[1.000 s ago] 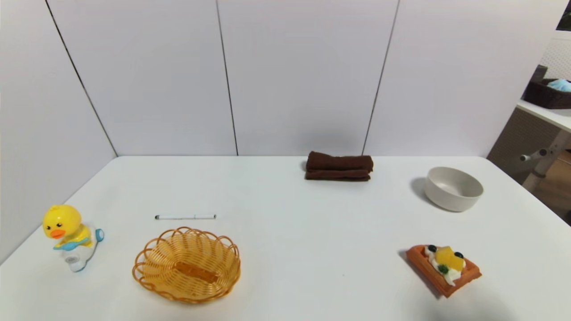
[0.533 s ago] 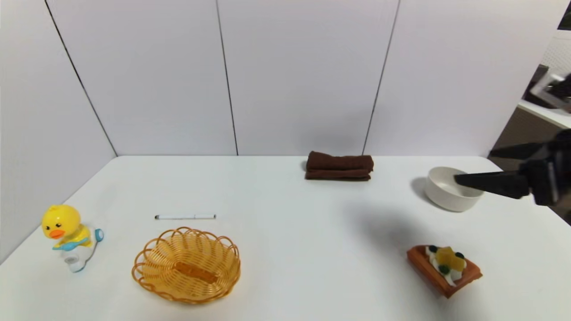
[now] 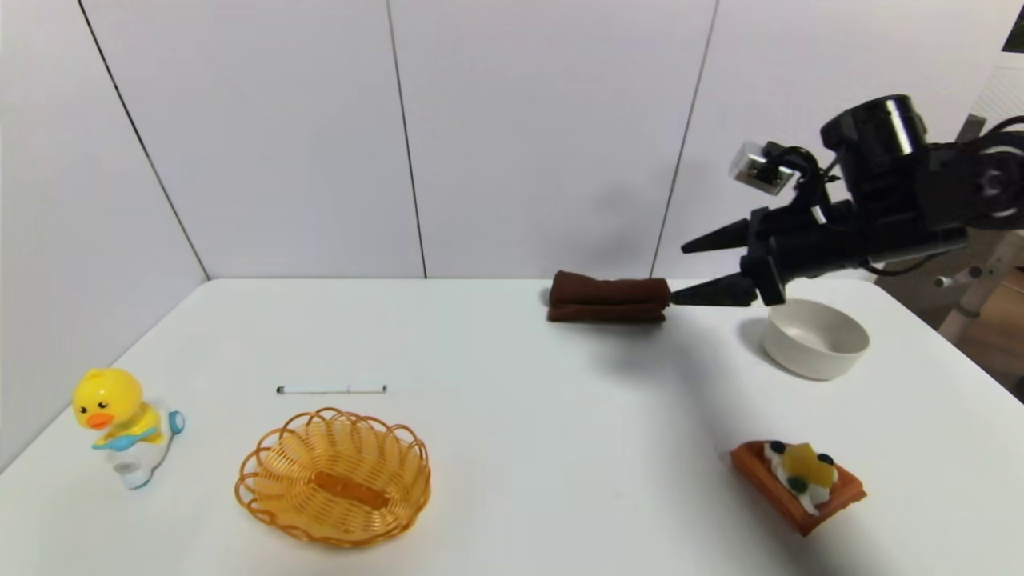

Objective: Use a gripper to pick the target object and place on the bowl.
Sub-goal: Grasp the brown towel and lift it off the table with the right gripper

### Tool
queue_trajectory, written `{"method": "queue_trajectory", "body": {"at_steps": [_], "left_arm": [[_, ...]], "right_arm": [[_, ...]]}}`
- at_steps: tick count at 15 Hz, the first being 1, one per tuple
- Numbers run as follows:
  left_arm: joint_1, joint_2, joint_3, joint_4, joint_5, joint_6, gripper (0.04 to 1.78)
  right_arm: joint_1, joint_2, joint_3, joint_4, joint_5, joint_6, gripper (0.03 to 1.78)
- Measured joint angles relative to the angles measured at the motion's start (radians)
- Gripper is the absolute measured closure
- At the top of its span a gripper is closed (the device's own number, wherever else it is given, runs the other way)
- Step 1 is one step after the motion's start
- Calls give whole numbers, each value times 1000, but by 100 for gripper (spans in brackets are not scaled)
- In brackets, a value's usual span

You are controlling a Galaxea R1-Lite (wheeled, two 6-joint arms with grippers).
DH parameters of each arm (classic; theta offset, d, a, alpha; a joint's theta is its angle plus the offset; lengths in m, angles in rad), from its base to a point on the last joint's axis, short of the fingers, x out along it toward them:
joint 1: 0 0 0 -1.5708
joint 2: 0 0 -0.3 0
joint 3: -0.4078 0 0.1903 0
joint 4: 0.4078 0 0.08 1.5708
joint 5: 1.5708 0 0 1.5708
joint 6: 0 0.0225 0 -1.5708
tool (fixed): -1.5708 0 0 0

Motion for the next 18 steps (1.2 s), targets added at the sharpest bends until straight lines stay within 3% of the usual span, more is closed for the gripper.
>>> {"method": "queue_trajectory", "body": {"at_steps": [2,4,7,11,18], "left_arm": [[0,0,0,0,0,0,13],[0,0,0,0,0,0,13],[0,0,0,0,0,0,13],[0,0,0,0,0,0,13],[0,0,0,0,0,0,13]], "right_arm": [[8,114,-138,18,47,-22,10],[10,218,-261,24,63,-40,10],[10,339,-367,24,102,-83,10],[-3,445,-404,21,126,-219,10],[-12,503,-419,20,115,-235,10]]}}
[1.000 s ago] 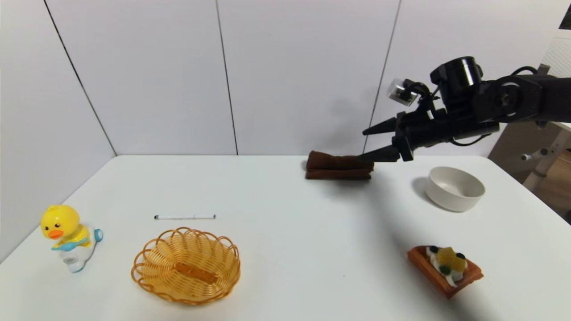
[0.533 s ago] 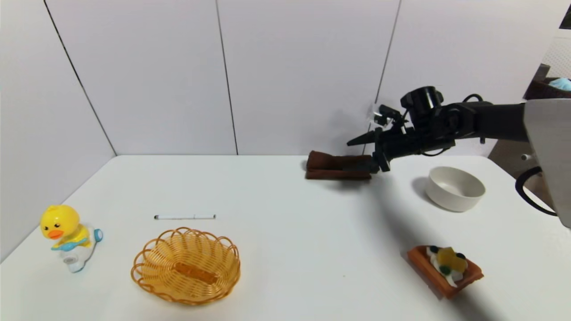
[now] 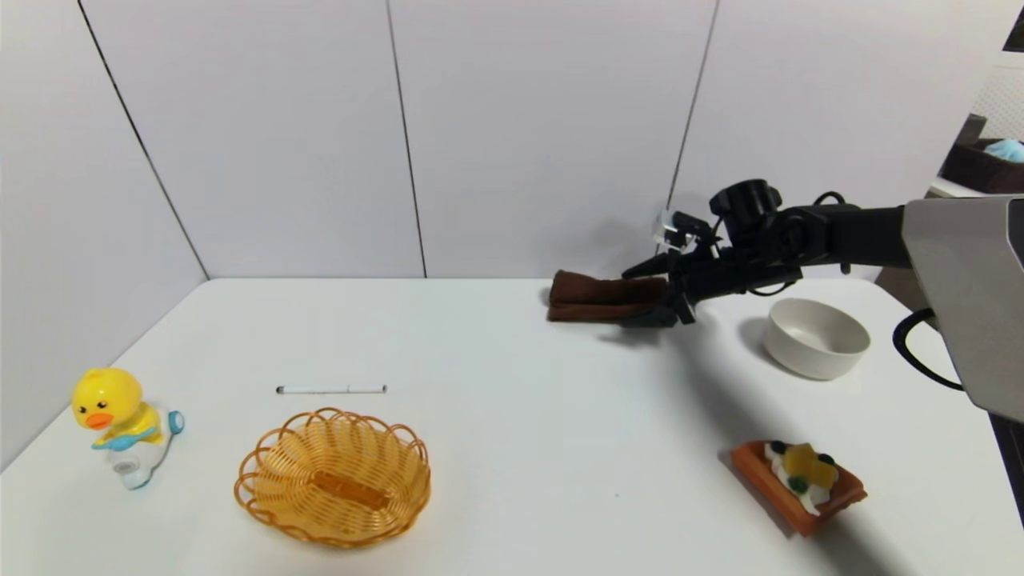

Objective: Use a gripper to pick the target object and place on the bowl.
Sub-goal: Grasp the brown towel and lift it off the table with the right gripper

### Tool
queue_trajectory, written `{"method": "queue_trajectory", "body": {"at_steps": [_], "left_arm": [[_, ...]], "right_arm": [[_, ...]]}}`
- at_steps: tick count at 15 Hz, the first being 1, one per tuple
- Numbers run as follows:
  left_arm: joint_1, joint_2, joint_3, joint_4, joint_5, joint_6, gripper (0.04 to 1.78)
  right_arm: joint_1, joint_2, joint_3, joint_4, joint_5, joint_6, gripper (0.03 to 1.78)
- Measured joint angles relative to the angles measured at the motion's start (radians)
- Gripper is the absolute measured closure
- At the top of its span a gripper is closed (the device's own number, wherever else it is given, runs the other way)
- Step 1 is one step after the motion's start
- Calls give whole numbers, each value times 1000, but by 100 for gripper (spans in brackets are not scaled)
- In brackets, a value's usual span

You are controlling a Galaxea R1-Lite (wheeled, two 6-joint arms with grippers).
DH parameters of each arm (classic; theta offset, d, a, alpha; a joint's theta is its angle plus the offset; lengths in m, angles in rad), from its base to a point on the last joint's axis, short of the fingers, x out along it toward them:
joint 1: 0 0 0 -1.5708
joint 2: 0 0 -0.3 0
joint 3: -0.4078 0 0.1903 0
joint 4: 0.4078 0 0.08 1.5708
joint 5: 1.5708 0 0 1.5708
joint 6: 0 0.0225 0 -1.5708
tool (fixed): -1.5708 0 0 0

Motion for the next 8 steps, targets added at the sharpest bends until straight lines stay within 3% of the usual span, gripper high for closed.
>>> {"method": "queue_trajectory", "body": {"at_steps": [3,8], "left_arm": [[0,0,0,0,0,0,13],[0,0,0,0,0,-1,13]], "right_arm": [[-1,2,-6,-12,-16,-1,10],[0,7,-9,-56,-126,-25,10]]}}
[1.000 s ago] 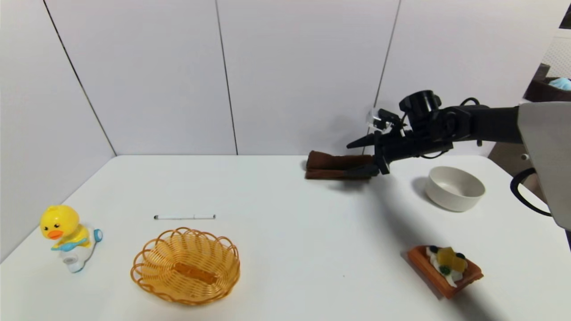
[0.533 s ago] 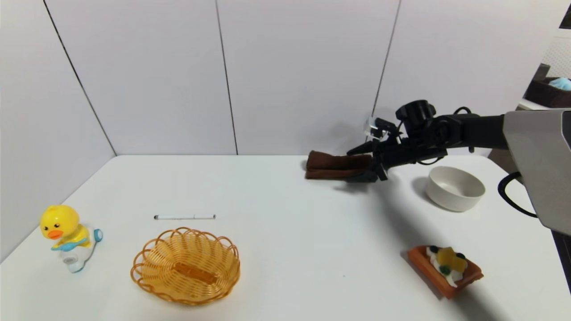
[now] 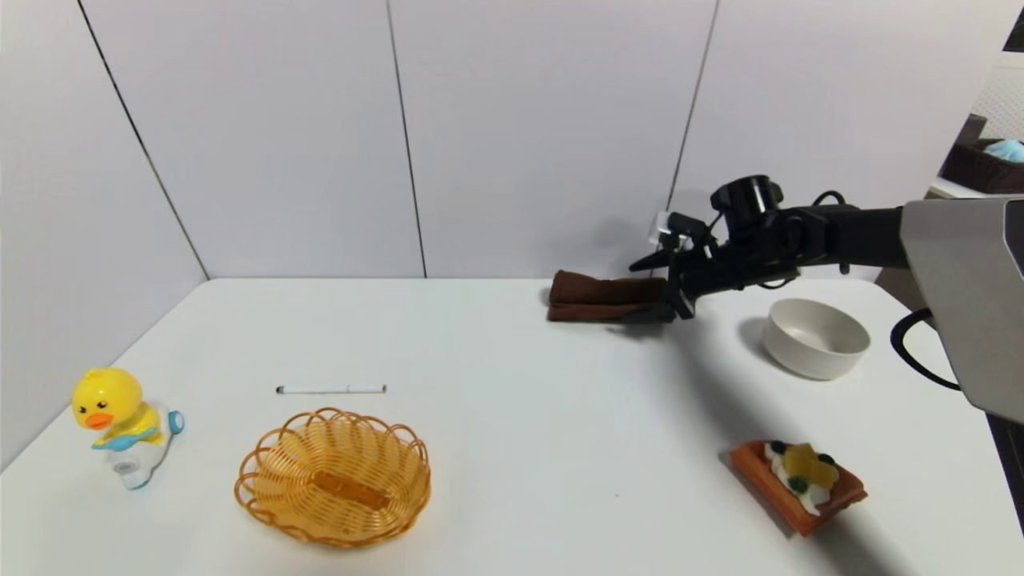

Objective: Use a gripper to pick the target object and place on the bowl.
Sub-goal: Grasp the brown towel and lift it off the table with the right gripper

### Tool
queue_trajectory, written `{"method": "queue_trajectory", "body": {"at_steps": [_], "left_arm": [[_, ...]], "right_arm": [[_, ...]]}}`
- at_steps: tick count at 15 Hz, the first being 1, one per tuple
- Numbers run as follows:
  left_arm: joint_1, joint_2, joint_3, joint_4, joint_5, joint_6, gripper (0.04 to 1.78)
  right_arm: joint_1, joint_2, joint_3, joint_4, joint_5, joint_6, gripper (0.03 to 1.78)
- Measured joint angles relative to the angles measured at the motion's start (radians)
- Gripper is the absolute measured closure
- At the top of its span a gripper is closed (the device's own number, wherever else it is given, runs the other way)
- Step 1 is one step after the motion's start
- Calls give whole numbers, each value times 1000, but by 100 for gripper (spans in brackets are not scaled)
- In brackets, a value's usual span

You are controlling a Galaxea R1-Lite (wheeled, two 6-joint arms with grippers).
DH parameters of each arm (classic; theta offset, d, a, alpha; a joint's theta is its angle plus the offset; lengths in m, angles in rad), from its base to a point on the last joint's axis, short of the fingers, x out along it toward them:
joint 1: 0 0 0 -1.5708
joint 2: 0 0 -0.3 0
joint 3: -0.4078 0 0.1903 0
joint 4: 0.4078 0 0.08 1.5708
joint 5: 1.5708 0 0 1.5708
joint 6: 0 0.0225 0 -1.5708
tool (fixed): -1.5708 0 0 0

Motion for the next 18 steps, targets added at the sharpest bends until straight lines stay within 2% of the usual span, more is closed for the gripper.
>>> {"method": "queue_trajectory", "body": {"at_steps": [3,4,18], "left_arm": [[0,0,0,0,0,0,13],[0,0,0,0,0,0,13],[0,0,0,0,0,0,13]], "right_arm": [[7,3,0,2,-86,-29,10],[9,3,0,5,-99,-29,10],[17,41,0,10,-105,-17,10]]}}
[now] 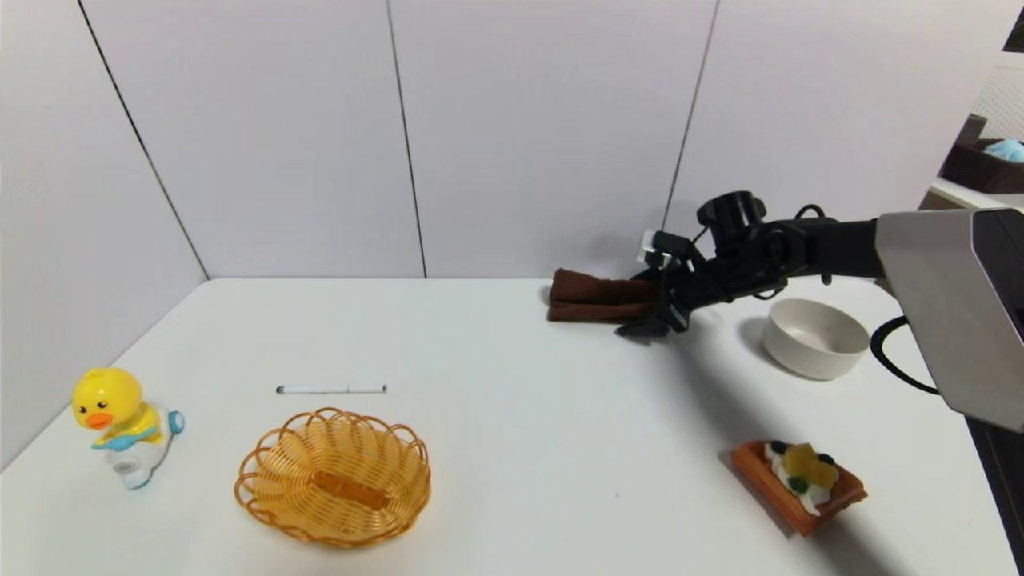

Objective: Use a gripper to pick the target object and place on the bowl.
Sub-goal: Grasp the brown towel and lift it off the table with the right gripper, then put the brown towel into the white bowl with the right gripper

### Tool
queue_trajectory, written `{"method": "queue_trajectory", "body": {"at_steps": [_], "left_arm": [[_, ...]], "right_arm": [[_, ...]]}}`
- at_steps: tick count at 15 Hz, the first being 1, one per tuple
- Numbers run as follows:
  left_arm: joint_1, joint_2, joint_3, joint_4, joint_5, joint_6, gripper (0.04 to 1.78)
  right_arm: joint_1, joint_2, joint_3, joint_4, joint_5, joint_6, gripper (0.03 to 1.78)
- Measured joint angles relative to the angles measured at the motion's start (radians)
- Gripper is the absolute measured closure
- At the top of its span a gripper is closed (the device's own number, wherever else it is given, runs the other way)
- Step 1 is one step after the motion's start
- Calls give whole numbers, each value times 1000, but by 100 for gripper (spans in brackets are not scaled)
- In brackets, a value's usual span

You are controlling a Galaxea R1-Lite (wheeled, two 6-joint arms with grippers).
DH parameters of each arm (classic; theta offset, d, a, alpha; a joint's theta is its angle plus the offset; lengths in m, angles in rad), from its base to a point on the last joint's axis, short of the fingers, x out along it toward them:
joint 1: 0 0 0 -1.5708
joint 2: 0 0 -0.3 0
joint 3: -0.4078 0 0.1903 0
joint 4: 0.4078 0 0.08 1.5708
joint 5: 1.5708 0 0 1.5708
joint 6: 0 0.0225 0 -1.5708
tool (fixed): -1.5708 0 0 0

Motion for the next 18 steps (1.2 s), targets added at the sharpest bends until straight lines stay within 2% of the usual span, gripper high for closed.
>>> {"method": "queue_trajectory", "body": {"at_steps": [4,6,8,11,12,13,18], "left_arm": [[0,0,0,0,0,0,13],[0,0,0,0,0,0,13],[0,0,0,0,0,0,13],[0,0,0,0,0,0,13],[0,0,0,0,0,0,13],[0,0,0,0,0,0,13],[0,0,0,0,0,0,13]], "right_arm": [[1,0,0,0,1,1,13],[1,-2,0,1,1,2,48],[0,-5,0,0,0,2,77],[0,-12,0,4,1,2,106],[0,-16,0,5,1,3,143],[0,-20,1,6,1,3,167],[0,-47,2,64,2,4,167]]}}
